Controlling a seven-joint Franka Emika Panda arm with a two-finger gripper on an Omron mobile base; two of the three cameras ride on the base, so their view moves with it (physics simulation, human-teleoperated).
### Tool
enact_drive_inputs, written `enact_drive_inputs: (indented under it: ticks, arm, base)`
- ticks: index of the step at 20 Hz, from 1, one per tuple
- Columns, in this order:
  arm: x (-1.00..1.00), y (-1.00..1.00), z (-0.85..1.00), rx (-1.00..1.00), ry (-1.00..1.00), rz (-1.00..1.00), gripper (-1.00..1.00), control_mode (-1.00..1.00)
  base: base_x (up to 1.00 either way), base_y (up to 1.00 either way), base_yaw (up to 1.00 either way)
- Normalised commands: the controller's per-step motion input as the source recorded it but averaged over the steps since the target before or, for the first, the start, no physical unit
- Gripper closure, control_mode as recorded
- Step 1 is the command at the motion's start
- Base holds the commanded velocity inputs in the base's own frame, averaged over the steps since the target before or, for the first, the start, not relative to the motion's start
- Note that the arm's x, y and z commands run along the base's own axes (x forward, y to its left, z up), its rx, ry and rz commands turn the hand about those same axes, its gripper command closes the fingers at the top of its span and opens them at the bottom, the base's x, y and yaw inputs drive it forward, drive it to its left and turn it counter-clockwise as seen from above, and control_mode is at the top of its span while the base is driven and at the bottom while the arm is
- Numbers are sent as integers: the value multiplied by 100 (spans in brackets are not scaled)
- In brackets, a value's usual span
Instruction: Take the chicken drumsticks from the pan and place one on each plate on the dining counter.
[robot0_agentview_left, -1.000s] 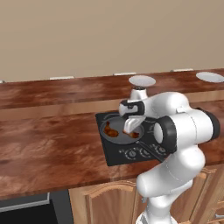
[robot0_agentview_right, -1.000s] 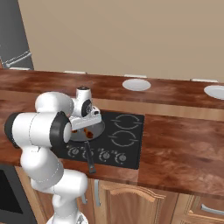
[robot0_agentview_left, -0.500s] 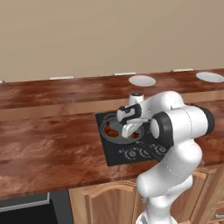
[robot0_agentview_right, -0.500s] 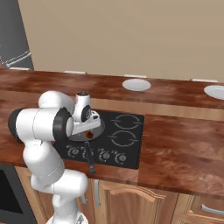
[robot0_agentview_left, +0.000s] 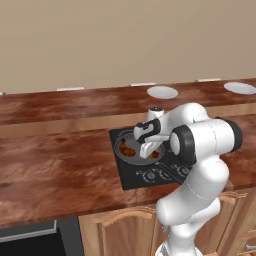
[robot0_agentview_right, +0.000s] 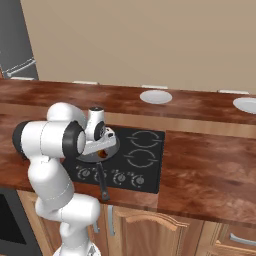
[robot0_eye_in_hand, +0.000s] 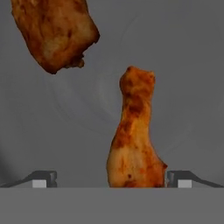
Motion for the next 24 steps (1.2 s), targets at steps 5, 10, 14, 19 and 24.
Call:
enact_drive_inputs:
  ticks: [5,10,14,19,24]
  arm:
    - [3,0,-10,0,0,3,-100,-100]
    - [4,0,-15,0,-1,3,-100,-100]
    - [4,0,-9,0,-1,1,-100,-100]
    - [2,1,-13,0,0,0,100,-100]
    - [7,-1,-9,-1,-1,0,100,-100]
  base:
    - [0,0,0]
    - [0,0,0]
    - [0,0,0]
    - [0,0,0]
    - [0,0,0]
